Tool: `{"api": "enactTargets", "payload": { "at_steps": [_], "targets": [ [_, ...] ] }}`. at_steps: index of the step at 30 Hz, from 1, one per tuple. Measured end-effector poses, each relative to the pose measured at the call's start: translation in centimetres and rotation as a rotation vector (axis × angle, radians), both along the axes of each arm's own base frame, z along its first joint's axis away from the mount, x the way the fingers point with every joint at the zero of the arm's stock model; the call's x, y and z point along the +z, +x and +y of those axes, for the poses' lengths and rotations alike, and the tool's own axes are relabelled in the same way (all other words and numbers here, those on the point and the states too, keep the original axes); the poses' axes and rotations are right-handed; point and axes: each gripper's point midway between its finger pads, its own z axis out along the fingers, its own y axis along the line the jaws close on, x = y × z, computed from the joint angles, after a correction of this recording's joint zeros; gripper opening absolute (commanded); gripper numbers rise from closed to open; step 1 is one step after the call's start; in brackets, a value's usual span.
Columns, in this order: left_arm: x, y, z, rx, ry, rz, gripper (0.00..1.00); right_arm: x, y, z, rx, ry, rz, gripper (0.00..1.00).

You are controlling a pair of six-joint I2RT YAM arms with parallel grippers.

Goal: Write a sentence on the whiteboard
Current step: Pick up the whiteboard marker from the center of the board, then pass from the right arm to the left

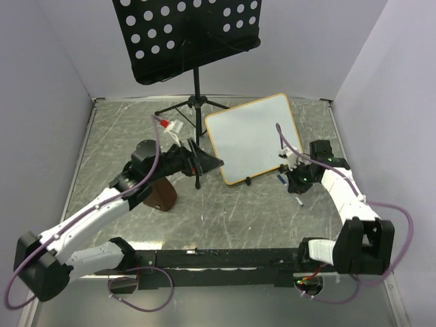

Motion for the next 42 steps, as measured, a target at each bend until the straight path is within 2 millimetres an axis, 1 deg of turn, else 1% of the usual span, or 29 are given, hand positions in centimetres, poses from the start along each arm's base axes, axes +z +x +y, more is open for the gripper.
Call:
{"api": "enactTargets", "payload": {
  "at_steps": [1, 2, 3, 7, 10, 11, 14, 16, 17, 19, 20, 22, 26, 28, 30, 31, 32, 34, 35, 36, 37, 38, 39, 40, 41, 42],
  "targets": [
    [-0.4, 0.0, -0.7, -0.016, -0.005, 0.019, 0.98, 1.1, 0.1, 1.1, 0.037, 0.027, -0.025, 0.0],
    [-0.8, 0.0, -1.3, -0.031, -0.007, 0.036, 0.98, 2.4, 0.1, 2.6, 0.092, 0.063, -0.053, 0.0],
    [-1.6, 0.1, -2.2, -0.048, -0.005, 0.063, 0.98, 3.5, -0.1, 4.3, 0.149, 0.101, -0.073, 0.0],
    [-4.5, 0.2, -5.3, -0.109, 0.017, 0.163, 0.99, 6.9, -1.9, 9.9, 0.337, 0.24, -0.107, 0.0],
    [-6.3, 0.4, -7.0, -0.137, 0.034, 0.226, 0.98, 9.0, -2.9, 12.6, 0.421, 0.311, -0.118, 0.0],
    [-7.0, 0.5, -7.8, -0.148, 0.041, 0.248, 0.96, 9.9, -3.0, 13.4, 0.445, 0.334, -0.126, 0.0],
    [-7.9, 0.6, -8.8, -0.163, 0.053, 0.279, 0.88, 11.3, -3.5, 14.9, 0.482, 0.377, -0.136, 0.0],
    [-8.1, 0.5, -9.4, -0.176, 0.057, 0.287, 0.84, 11.8, -3.8, 15.5, 0.498, 0.399, -0.134, 0.0],
    [-8.0, 0.5, -9.5, -0.18, 0.056, 0.287, 0.79, 11.9, -3.9, 15.6, 0.499, 0.404, -0.131, 0.0],
    [-7.6, 0.3, -9.9, -0.193, 0.051, 0.281, 0.73, 11.9, -4.1, 15.7, 0.498, 0.411, -0.123, 0.0],
    [-7.4, 0.1, -10.0, -0.203, 0.048, 0.278, 0.69, 11.9, -4.1, 15.8, 0.497, 0.413, -0.121, 0.0],
    [-7.1, -0.2, -10.2, -0.221, 0.041, 0.274, 0.65, 12.0, -4.2, 15.9, 0.496, 0.419, -0.117, 0.0],
    [-7.3, -0.6, -10.3, -0.247, 0.044, 0.282, 0.59, 12.0, -4.2, 15.9, 0.493, 0.422, -0.113, 0.0],
    [-7.5, -0.8, -10.3, -0.257, 0.048, 0.288, 0.55, 12.0, -4.3, 15.9, 0.491, 0.423, -0.111, 0.0],
    [-7.7, -1.0, -10.4, -0.27, 0.051, 0.292, 0.49, 12.0, -4.3, 15.9, 0.49, 0.424, -0.111, 0.0],
    [-7.7, -1.1, -10.4, -0.276, 0.053, 0.293, 0.44, 12.0, -4.3, 15.9, 0.49, 0.424, -0.11, 0.0],
    [-7.7, -1.1, -10.4, -0.282, 0.054, 0.293, 0.31, 12.0, -4.3, 15.9, 0.489, 0.425, -0.11, 0.0],
    [-7.6, -1.2, -10.6, -0.296, 0.056, 0.29, 0.19, 12.0, -4.3, 16.0, 0.49, 0.427, -0.108, 0.0],
    [-7.6, -1.2, -10.7, -0.3, 0.055, 0.292, 0.07, 12.0, -4.3, 16.0, 0.49, 0.428, -0.107, 0.0],
    [-7.7, -1.2, -10.8, -0.303, 0.06, 0.289, 0.02, 12.0, -4.3, 16.0, 0.489, 0.428, -0.106, 0.01],
    [-7.7, -1.2, -10.8, -0.304, 0.062, 0.293, 0.01, 12.0, -4.3, 15.9, 0.488, 0.426, -0.106, 0.07],
    [-7.8, -1.2, -10.8, -0.306, 0.065, 0.289, 0.01, 12.0, -4.3, 15.9, 0.486, 0.424, -0.105, 0.16],
    [-7.9, -1.2, -10.8, -0.307, 0.066, 0.29, 0.01, 11.9, -4.3, 15.9, 0.484, 0.422, -0.103, 0.33],
    [-7.8, -1.2, -10.8, -0.306, 0.066, 0.291, 0.01, 12.0, -4.3, 15.9, 0.481, 0.424, -0.099, 0.39],
    [-7.8, -1.1, -10.8, -0.304, 0.064, 0.294, 0.01, 12.1, -4.5, 15.9, 0.48, 0.429, -0.093, 0.49],
    [-7.6, -0.9, -10.8, -0.294, 0.047, 0.297, 0.01, 12.4, -4.6, 16.1, 0.483, 0.44, -0.091, 0.67]
  ]
}}
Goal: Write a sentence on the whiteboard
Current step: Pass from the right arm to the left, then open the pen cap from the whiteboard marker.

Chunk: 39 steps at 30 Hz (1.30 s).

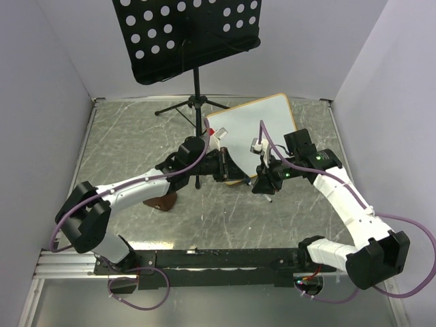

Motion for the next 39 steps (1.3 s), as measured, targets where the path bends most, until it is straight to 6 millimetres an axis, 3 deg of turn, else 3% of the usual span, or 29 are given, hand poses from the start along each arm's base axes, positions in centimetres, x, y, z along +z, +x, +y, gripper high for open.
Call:
{"api": "enactTargets", "payload": {
  "at_steps": [5, 10, 14, 17, 23, 31, 39],
  "targets": [
    [1.3, 0.3, 2.8, 0.115, -0.117, 0.043, 0.01, 4.5, 0.4, 0.8, 0.01, 0.13, -0.022, 0.75],
    [6.8, 1.2, 5.1, 0.232, -0.3, 0.0, 0.01, 10.1, 1.5, 1.2, -0.016, 0.312, -0.035, 0.76],
    [11.3, 1.0, 6.3, 0.276, -0.425, -0.062, 0.01, 11.9, 2.6, 1.3, -0.063, 0.419, 0.017, 0.76],
    [13.0, 1.0, 6.9, 0.299, -0.471, -0.084, 0.01, 12.5, 3.1, 1.7, -0.095, 0.483, 0.093, 0.76],
    [13.5, 1.5, 7.2, 0.33, -0.493, -0.077, 0.01, 14.1, 2.9, 2.7, -0.109, 0.6, 0.235, 0.7],
    [14.0, 2.1, 7.5, 0.369, -0.513, -0.07, 0.01, 16.3, 1.3, 4.4, -0.054, 0.657, 0.315, 0.58],
    [15.2, 2.1, 8.2, 0.402, -0.549, -0.08, 0.01, 16.5, 1.3, 4.9, -0.055, 0.664, 0.339, 0.46]
  ]
}}
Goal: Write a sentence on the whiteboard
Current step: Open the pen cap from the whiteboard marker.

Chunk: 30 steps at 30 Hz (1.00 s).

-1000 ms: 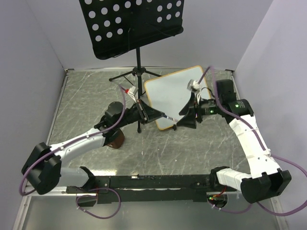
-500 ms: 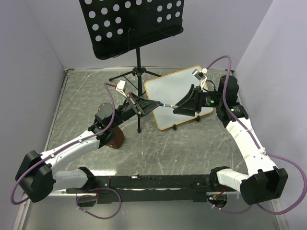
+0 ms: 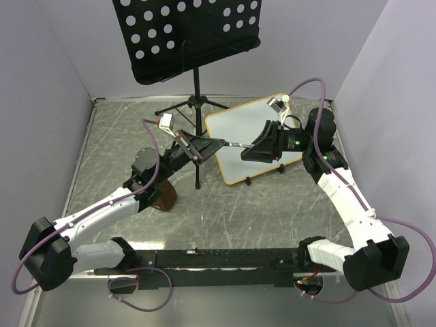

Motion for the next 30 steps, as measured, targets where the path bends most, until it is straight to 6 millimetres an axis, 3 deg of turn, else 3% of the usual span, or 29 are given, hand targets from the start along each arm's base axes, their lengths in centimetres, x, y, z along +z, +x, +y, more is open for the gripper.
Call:
{"api": "enactTargets", "payload": {
  "at_steps": [5, 20, 30],
  "targets": [
    [-0.3, 0.3, 0.1, 0.018, -0.003, 0.011, 0.01, -0.5, 0.6, 0.3, 0.0, -0.004, 0.033, 0.43],
    [-1.2, 0.6, 0.1, 0.053, -0.005, 0.043, 0.01, -0.8, 2.0, 1.2, 0.012, 0.009, 0.128, 0.47],
    [-1.4, 0.7, 0.2, 0.056, -0.006, 0.046, 0.01, -0.9, 2.5, 1.3, 0.014, 0.011, 0.146, 0.27]
  ]
}}
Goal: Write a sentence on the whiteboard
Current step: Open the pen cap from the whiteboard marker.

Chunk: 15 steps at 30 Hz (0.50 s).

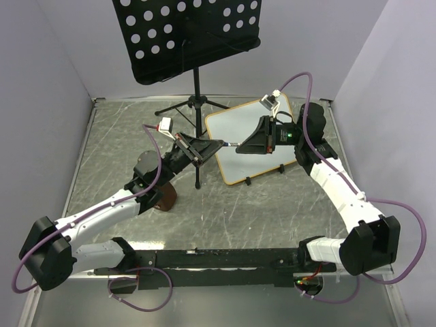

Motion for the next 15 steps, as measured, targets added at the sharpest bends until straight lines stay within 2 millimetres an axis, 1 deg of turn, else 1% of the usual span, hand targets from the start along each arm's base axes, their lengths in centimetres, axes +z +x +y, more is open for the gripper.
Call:
{"api": "enactTargets", "payload": {
  "at_steps": [2, 4, 5, 7, 9, 10, 11, 12, 14, 15],
  "targets": [
    [0.0, 0.0, 0.0, -0.001, -0.001, -0.001, 0.01, 0.0, 0.1, 0.0, 0.003, -0.005, -0.005, 0.21],
    [0.0, 0.0, 0.1, -0.002, 0.001, -0.002, 0.01, -0.2, 0.1, 0.0, 0.005, -0.011, -0.01, 0.18],
    [0.0, 0.0, 0.1, -0.005, 0.003, -0.003, 0.01, -0.4, 0.0, 0.0, 0.01, -0.014, -0.008, 0.14],
    [-0.1, 0.0, 0.1, -0.011, 0.006, -0.003, 0.01, -0.4, -0.1, 0.0, 0.017, -0.016, -0.012, 0.13],
    [-0.1, -0.1, 0.0, -0.02, 0.007, -0.006, 0.01, -0.3, -0.3, 0.0, 0.027, -0.017, -0.028, 0.18],
    [-0.1, -0.2, 0.0, -0.026, 0.009, -0.009, 0.01, -0.3, -0.3, 0.0, 0.032, -0.018, -0.033, 0.23],
    [0.0, -0.3, 0.0, -0.031, 0.01, -0.01, 0.01, -0.4, -0.4, 0.0, 0.036, -0.019, -0.036, 0.31],
    [-0.1, -0.3, 0.0, -0.036, 0.012, -0.011, 0.01, -0.4, -0.5, 0.0, 0.04, -0.021, -0.037, 0.35],
    [-0.2, -0.4, 0.0, -0.045, 0.017, -0.013, 0.01, -0.4, -0.8, 0.0, 0.06, -0.022, -0.045, 0.41],
    [-0.2, -0.4, 0.1, -0.049, 0.019, -0.013, 0.01, -0.3, -0.9, 0.0, 0.068, -0.022, -0.051, 0.42]
  ]
}}
